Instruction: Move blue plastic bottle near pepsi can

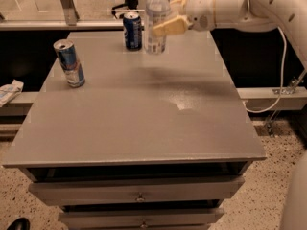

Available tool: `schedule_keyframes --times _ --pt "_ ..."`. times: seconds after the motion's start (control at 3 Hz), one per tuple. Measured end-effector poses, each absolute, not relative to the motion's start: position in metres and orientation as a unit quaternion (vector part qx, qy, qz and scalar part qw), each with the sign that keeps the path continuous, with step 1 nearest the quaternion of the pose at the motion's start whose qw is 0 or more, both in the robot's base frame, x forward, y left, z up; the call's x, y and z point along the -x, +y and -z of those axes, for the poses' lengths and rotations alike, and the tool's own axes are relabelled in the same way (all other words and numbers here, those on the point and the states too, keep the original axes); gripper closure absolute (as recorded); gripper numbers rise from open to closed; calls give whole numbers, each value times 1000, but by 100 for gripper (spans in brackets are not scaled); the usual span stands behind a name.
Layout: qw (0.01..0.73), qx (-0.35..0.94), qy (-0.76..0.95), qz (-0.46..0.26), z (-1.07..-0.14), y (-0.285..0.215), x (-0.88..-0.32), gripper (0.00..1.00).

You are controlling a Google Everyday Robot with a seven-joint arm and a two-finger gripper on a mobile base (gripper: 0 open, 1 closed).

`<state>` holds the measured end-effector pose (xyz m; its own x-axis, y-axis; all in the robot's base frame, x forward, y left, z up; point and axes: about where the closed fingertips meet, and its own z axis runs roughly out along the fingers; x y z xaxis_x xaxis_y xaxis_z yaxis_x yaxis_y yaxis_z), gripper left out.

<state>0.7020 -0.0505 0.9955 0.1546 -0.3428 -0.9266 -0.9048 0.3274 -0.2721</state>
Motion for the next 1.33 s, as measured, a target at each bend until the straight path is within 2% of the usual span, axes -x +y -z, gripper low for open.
schedule_keyframes --times 0.33,0.67,1.33 --pt "574 492 613 -230 -1003 -69 -760 100" --pt "583 465 624 -234 -997 -74 -792 100" --pt "574 440 637 -268 -968 -58 -819 100"
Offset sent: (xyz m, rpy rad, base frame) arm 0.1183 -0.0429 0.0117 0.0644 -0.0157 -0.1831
